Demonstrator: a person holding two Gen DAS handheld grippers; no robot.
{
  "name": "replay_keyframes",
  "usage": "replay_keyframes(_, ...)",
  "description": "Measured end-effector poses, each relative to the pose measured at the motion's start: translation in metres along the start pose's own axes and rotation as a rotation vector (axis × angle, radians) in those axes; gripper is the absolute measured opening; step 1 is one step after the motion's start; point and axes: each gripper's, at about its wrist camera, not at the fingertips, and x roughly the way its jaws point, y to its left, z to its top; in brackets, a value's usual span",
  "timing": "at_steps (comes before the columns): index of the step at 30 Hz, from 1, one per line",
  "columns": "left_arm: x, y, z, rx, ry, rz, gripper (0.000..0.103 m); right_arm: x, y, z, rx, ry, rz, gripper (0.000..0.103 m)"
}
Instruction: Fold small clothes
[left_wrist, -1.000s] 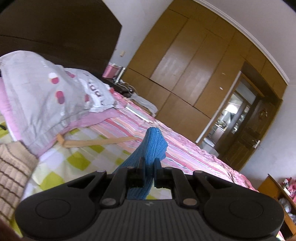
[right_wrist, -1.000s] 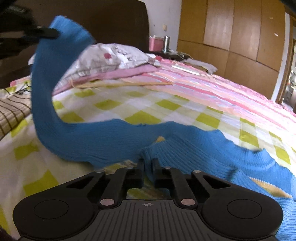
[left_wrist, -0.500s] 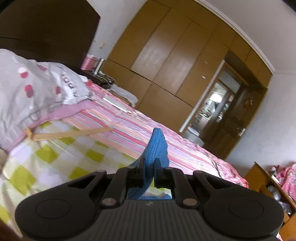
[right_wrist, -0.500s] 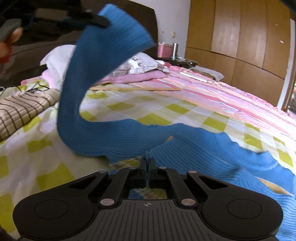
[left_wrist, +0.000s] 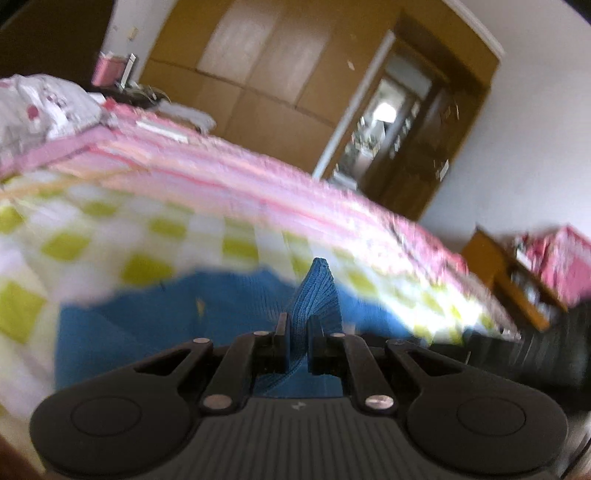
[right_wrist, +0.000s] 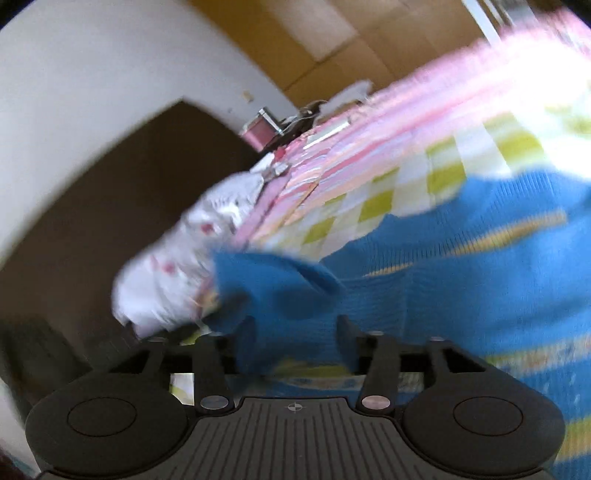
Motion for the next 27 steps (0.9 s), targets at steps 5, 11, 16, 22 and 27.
replay_keyframes(5,0.004,-0.019,-0.034,0.074,0.068,-0.002,0.016,0.001,-0.032,-0.004,0.173,0.057,0.022,0.054)
replay_keyframes(11,-0.004,-0.027,-0.052,0.146,0.089,-0.002,0.016,0.005,-0.051,-0.012,0.296,0.100,0.004,0.054)
replay_keyframes(16,-0.011,-0.020,-0.054,0.132,0.078,-0.014,0.016,-0.005,-0.059,-0.020,0.379,0.119,0.002,0.063)
replay_keyframes(22,-0.015,-0.028,-0.064,0.177,0.095,-0.040,0.016,0.013,-0.061,-0.027,0.447,0.156,-0.009,0.063)
replay_keyframes(27,-0.020,-0.036,-0.071,0.227,0.098,-0.061,0.016,0.017,-0.065,-0.028,0.500,0.159,-0.009,0.063)
